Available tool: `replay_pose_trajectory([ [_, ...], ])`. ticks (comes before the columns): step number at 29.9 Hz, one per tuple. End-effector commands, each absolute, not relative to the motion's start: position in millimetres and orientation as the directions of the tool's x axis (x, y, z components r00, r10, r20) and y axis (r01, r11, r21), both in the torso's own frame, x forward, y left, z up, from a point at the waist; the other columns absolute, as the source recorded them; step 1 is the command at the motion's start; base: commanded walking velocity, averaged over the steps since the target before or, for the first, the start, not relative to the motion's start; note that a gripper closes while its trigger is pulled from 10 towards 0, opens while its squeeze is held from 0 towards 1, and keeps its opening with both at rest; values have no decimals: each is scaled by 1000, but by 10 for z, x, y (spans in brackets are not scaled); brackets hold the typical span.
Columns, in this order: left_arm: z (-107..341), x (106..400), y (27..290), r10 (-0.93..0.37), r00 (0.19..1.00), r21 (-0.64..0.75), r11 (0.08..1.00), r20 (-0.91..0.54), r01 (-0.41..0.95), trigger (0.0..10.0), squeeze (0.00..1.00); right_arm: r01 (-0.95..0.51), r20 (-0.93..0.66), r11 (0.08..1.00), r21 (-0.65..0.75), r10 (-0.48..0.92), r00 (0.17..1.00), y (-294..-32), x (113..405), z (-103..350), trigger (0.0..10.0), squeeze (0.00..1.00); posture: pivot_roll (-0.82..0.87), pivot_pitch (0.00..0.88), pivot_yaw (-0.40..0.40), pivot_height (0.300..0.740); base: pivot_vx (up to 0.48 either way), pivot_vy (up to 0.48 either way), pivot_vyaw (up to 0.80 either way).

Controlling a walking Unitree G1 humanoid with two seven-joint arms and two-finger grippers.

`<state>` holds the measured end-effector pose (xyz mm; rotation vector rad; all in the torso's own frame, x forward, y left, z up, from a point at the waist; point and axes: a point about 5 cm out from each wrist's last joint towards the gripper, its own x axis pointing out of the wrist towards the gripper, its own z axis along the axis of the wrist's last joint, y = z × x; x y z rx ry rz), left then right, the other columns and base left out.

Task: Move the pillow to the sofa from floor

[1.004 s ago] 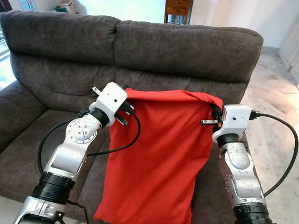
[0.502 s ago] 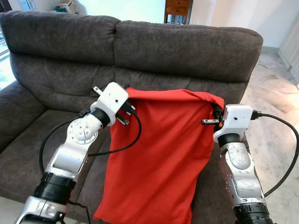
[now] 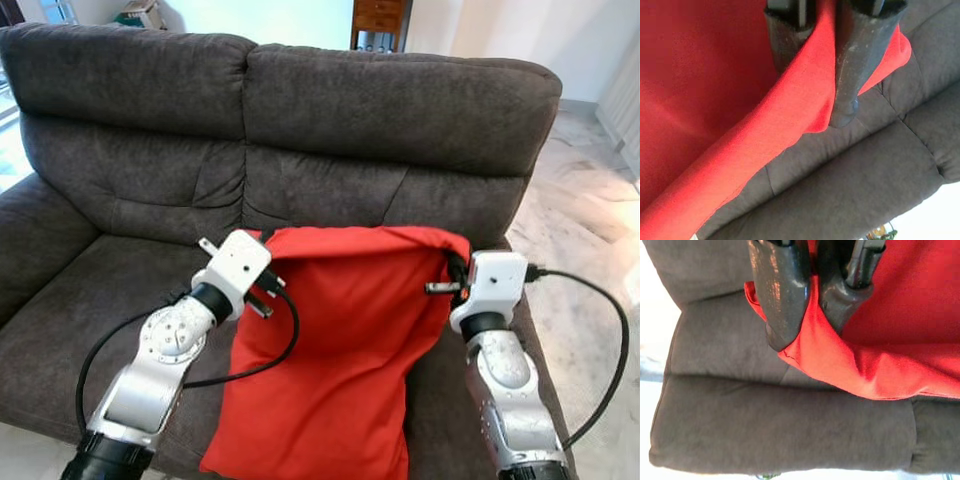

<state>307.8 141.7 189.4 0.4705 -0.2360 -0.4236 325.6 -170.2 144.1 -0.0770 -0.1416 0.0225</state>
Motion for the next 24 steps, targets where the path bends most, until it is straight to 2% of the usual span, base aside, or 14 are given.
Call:
replay_pose_trajectory([
  [1,1924,3063,1563,-386,914,496,822,124,279,10000,0,76,119,995,-63,-68,991,-1915,3202,1393,10000,0,54,110,-3,740,0,0,0],
  [5,1905,3058,1562,-384,916,488,825,115,284,10000,0,76,118,995,-61,-68,991,-1918,3197,1389,10000,0,53,110,-3,740,0,0,0],
  [6,1898,3058,1565,-381,918,487,826,113,283,10000,988,72,119,996,-55,-65,991,-1915,3200,1393,10000,459,52,110,-4,740,0,0,0],
  [7,1898,3058,1565,-381,918,487,826,113,283,10000,988,72,119,996,-55,-65,991,-1915,3200,1393,10000,459,52,110,-4,740,0,0,0],
  [8,1900,3058,1571,-376,920,485,829,113,279,10000,1000,71,118,996,-52,-64,991,-1912,3200,1394,10000,984,52,110,-4,740,0,0,0],
  [16,1891,3032,1582,-373,922,489,826,105,279,10000,1000,73,121,996,-53,-67,990,-1905,3204,1395,10000,1000,55,107,-4,740,0,0,0],
  [20,1848,3013,1632,-346,934,489,833,92,260,10000,1000,128,99,990,-65,-122,988,-1992,3205,1338,10000,1000,57,101,-4,740,0,0,0],
  [21,1810,3009,1662,-331,940,485,837,82,253,10000,1000,145,93,988,-59,-139,986,-2029,3203,1314,10000,890,60,99,-5,740,0,0,0],
  [22,1788,3008,1674,-324,943,483,840,76,249,10000,1000,148,92,987,-56,-143,985,-2041,3202,1304,10000,890,61,96,-4,740,0,0,0],
  [23,1673,2996,1748,-300,953,480,842,39,246,10000,102,182,68,982,-49,-179,982,-2117,3184,1239,10000,0,61,93,-5,740,0,0,0],
  [24,1493,2964,1862,-265,964,481,843,-19,241,10000,0,234,25,971,-39,-233,972,-2244,3145,1129,10000,0,62,91,-4,740,0,0,0],
])
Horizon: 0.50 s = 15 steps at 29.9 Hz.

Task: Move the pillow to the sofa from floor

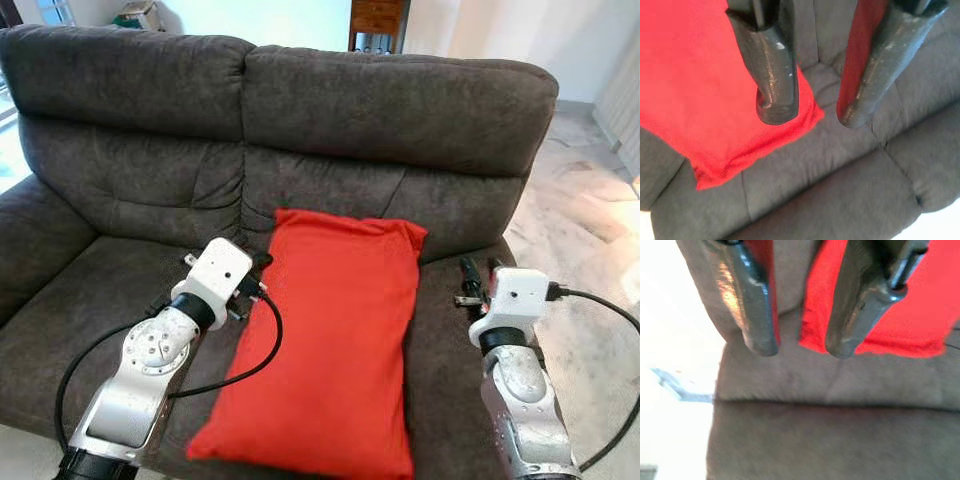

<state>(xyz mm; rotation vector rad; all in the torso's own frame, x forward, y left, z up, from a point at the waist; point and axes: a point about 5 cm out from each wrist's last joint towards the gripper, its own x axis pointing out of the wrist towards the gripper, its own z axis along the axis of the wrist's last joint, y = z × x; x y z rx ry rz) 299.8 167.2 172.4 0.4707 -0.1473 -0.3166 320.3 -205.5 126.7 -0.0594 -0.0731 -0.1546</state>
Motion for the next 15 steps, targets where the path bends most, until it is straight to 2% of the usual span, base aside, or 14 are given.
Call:
replay_pose_trajectory([
  [1,1373,2935,1935,-242,969,476,846,-55,239,10000,0,266,-9,963,-40,-267,964,-2340,3107,1038,10000,0,63,90,-3,740,0,0,0],
  [2,1306,2915,1975,-230,970,473,849,-75,237,10000,0,283,-30,958,-43,-285,958,-2396,3082,984,10000,0,64,88,-2,740,0,0,0],
  [3,1080,2837,2102,-183,972,470,852,-148,232,10000,0,352,-97,934,-52,-356,929,-2603,2967,796,10000,0,64,86,-1,740,0,0,0],
  [6,819,2715,2219,-135,964,442,868,-229,226,10000,0,447,-200,891,-82,-454,868,-2877,2758,537,10000,0,62,78,3,740,0,0,0],
  [8,602,2595,2285,-96,947,438,869,-306,229,10000,0,528,-291,845,-82,-527,799,-3087,2526,320,10000,0,58,72,5,740,0,0,0],
  [9,431,2492,2344,-55,931,414,885,-361,213,10000,0,586,-357,803,-109,-582,731,-3236,2320,167,10000,0,61,68,9,740,0,0,0],
  [10,431,2492,2344,-55,931,414,885,-361,213,10000,0,586,-357,803,-109,-582,731,-3236,2320,167,10000,0,61,68,9,740,0,0,0],
  [12,112,2265,2484,30,888,380,910,-459,166,10000,0,629,-449,756,-182,-633,631,-3384,1954,-69,10000,0,44,56,18,740,0,0,0],
  [13,112,2265,2484,30,888,380,910,-459,166,10000,0,629,-449,756,-182,-633,631,-3384,1954,-69,10000,0,44,56,18,740,0,0,0],
  [15,-82,2098,2562,78,852,352,927,-517,129,10000,0,615,-501,750,-243,-640,583,-3418,1734,-212,10000,0,40,51,25,740,0,0,0],
])
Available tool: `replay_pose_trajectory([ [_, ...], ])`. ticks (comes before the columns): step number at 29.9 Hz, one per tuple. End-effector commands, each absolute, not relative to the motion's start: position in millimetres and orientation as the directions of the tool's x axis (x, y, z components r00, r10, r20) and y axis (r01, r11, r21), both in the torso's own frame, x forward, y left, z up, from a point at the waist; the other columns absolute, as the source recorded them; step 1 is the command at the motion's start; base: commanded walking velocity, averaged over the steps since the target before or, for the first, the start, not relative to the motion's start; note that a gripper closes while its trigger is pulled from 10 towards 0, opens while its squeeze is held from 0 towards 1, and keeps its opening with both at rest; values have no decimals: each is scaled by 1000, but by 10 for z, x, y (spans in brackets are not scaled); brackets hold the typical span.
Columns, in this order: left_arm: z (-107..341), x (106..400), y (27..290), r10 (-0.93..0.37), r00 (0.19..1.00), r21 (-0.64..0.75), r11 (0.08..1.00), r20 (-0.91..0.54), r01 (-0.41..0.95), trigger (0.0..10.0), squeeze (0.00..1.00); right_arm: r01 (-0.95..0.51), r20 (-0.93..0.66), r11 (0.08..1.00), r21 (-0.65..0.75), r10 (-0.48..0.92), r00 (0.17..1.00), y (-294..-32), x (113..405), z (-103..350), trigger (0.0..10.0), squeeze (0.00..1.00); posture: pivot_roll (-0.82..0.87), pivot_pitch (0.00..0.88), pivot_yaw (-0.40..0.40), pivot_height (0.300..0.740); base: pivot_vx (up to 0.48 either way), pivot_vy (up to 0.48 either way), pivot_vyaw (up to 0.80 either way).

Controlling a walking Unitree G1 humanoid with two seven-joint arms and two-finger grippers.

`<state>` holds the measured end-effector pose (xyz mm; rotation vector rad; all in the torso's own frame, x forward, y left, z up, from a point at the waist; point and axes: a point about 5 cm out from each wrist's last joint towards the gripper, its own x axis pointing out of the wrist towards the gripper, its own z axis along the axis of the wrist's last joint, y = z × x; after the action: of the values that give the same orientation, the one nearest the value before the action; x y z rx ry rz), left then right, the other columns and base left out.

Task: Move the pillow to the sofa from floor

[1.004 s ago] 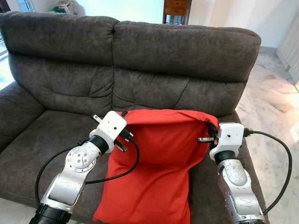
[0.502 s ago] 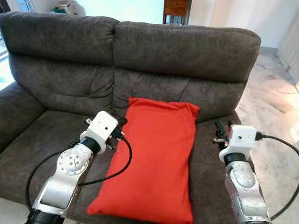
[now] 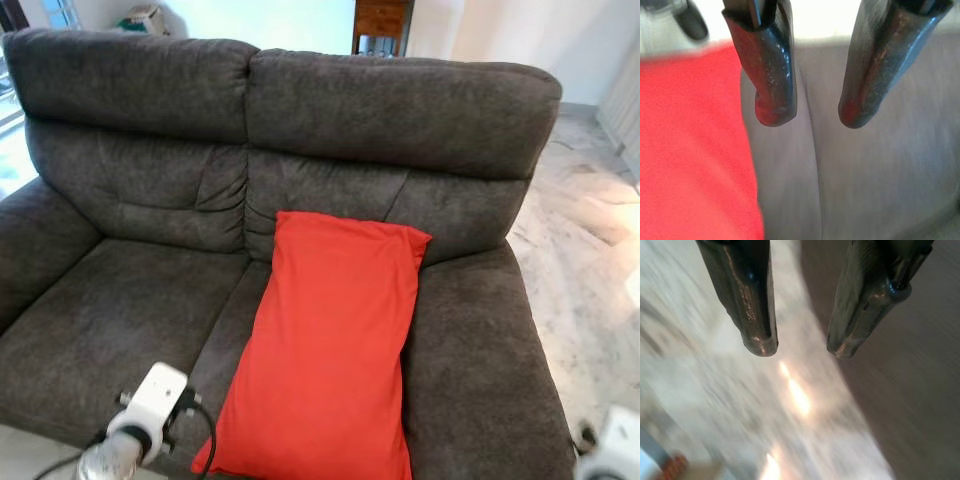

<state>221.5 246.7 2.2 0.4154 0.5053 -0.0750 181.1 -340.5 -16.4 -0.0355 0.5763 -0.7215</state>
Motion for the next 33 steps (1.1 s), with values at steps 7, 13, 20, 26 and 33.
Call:
replay_pose_trajectory([
  [7,-518,1708,2510,83,738,320,929,-670,185,10000,0,554,-685,773,-309,-585,435,-3273,1108,-631,10000,0,8,0,50,740,0,0,0],
  [13,-677,1602,2527,109,668,308,933,-736,186,10000,0,506,-743,806,-306,-534,403,-3083,983,-774,10000,0,2,0,62,740,0,0,0],
  [20,-781,1530,2502,110,602,288,935,-791,208,10000,0,401,-791,869,-290,-454,411,-2837,1014,-879,10000,0,-13,0,79,740,0,0,0],
  [26,-785,1598,2434,63,595,255,936,-802,245,10000,0,374,-804,894,-246,-404,437,-2780,1121,-877,10000,0,-21,0,71,740,0,0,0],
  [33,-834,1575,2350,59,562,244,935,-825,259,10000,0,309,-808,919,-247,-371,458,-2766,1160,-871,10000,0,-32,0,45,740,0,0,0],
])
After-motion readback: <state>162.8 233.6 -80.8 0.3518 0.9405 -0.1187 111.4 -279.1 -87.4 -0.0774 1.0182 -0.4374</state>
